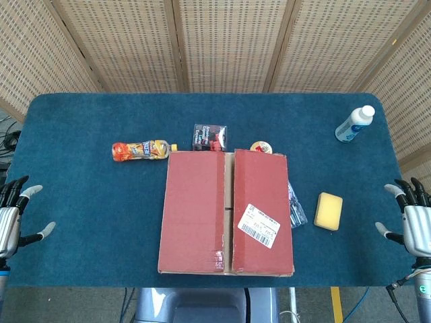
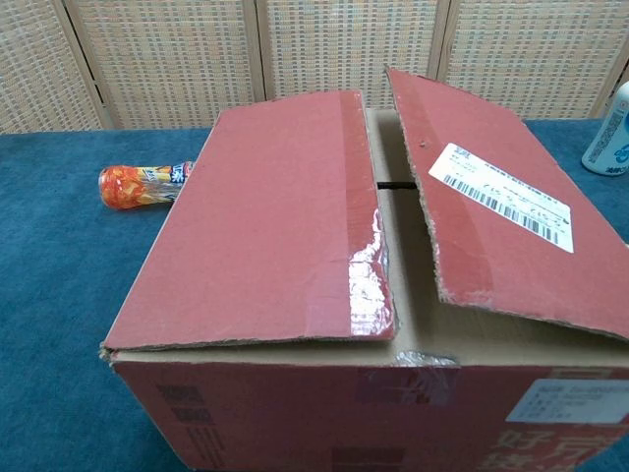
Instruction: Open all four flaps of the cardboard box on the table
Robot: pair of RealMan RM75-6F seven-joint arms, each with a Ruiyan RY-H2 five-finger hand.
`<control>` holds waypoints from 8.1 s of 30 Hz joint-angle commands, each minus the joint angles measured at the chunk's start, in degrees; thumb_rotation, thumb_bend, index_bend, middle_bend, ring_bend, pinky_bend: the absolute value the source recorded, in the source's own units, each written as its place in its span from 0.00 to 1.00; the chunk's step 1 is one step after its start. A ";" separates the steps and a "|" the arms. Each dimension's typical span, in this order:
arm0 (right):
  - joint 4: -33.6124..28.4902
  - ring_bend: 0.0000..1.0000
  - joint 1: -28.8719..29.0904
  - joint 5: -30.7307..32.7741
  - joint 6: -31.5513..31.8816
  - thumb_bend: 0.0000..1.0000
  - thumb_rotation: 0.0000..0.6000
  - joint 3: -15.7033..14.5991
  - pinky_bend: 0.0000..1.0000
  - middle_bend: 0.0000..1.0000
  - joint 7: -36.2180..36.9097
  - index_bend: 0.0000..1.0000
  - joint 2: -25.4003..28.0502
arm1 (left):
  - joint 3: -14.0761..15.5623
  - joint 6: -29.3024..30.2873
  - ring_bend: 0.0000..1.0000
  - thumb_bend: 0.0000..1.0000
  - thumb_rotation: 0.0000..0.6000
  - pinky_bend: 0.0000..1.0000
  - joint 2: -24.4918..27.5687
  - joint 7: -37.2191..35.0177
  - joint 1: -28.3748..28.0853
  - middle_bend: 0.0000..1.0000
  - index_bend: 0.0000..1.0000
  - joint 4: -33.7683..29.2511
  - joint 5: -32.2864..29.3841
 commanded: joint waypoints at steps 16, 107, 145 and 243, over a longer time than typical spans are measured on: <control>0.88 0.04 0.47 -0.71 -0.02 0.29 1.00 0.39 0.19 0.17 1.64 0.22 -0.07 | 0.54 -1.89 0.07 0.21 0.85 0.06 0.31 1.00 -0.53 0.07 0.20 -0.11 -1.16; -3.27 0.04 37.38 -25.02 -28.28 1.00 1.00 -0.14 0.17 0.28 16.76 0.35 -1.23 | 0.91 -8.24 0.05 0.21 0.85 0.04 2.75 1.89 -4.23 0.07 0.21 -1.24 -5.90; -1.40 0.08 37.88 -25.32 -24.41 1.00 1.00 -2.86 0.17 0.45 14.54 0.44 -0.15 | 0.58 -8.95 0.04 0.21 0.85 0.04 3.26 1.96 -5.62 0.07 0.21 -1.98 -6.04; -0.64 0.00 17.15 -0.94 -13.51 0.85 1.00 -2.81 0.07 0.10 5.68 0.11 11.40 | -3.15 -26.00 0.00 0.15 0.86 0.01 10.99 -14.82 -21.54 0.02 0.21 -3.43 10.49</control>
